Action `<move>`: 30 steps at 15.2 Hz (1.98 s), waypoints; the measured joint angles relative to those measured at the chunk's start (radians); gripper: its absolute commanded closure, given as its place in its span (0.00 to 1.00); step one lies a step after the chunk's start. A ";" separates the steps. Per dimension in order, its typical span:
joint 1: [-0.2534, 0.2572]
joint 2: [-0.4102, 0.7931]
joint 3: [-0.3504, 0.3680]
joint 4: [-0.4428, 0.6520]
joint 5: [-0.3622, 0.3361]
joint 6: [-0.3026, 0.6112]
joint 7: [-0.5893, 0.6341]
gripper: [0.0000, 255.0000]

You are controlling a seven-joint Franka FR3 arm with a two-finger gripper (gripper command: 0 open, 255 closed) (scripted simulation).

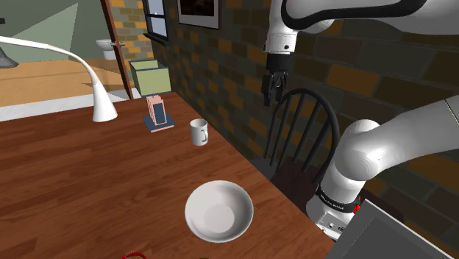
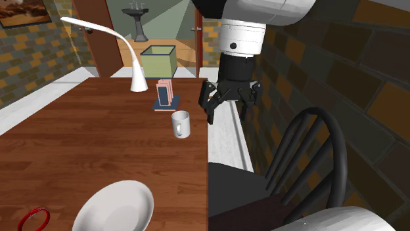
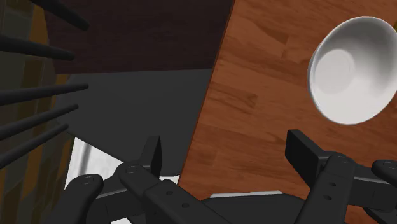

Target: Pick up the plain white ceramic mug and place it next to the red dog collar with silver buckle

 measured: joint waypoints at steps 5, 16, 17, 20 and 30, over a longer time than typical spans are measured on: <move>0.003 0.103 0.031 0.018 0.010 0.095 0.034 0.00; -0.004 0.509 0.107 0.178 -0.013 0.374 0.155 0.00; -0.003 0.544 0.113 0.195 -0.018 0.395 0.170 0.00; -0.008 0.656 0.122 0.264 -0.042 0.446 0.203 0.00; 0.005 0.984 0.129 0.524 -0.124 0.528 0.315 0.00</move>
